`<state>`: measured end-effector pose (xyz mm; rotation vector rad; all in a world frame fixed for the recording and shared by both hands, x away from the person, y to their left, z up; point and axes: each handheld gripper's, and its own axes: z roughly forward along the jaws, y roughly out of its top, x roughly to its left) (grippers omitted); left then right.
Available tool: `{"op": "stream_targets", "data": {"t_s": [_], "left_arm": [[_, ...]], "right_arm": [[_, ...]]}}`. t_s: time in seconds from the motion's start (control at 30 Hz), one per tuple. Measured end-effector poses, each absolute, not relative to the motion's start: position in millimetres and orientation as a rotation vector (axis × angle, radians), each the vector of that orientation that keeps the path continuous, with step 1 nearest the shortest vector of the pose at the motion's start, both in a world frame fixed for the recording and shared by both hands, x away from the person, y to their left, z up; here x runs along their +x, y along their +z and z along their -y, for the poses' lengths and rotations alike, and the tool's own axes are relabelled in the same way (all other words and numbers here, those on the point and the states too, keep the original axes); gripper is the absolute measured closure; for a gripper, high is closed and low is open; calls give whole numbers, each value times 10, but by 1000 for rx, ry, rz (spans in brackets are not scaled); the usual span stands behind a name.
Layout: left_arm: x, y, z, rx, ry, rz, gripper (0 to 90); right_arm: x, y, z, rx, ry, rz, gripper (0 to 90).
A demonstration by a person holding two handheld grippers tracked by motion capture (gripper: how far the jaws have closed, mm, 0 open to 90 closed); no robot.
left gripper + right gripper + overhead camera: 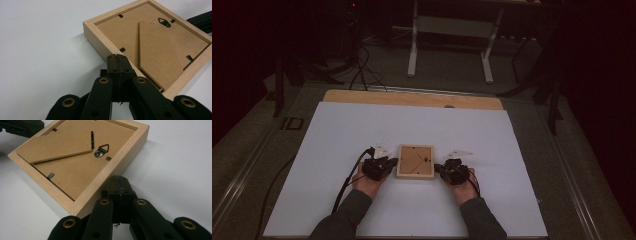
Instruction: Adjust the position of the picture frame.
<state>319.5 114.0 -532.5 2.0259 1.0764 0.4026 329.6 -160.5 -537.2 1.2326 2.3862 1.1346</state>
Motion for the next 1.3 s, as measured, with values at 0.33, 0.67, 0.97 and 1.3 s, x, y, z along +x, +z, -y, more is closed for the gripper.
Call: {"op": "stream_targets", "data": {"t_s": [0.33, 0.67, 0.97, 1.3], "left_arm": [[3192, -5307, -1152, 2035, 429, -1097, 821], [3056, -5199, -1277, 2008, 455, -1064, 743], [3009, -5134, -1362, 1989, 473, -1060, 704], [3001, -5119, -1364, 1989, 469, -1047, 665]], "right_arm": [[3306, -5359, 1662, 1205, 1097, -2385, 860], [3203, -5208, 1846, 1156, 1150, -2350, 806], [3141, -5171, 1900, 1112, 1174, -2356, 759], [3079, -5155, 2031, 1121, 1181, -2337, 713]]}}
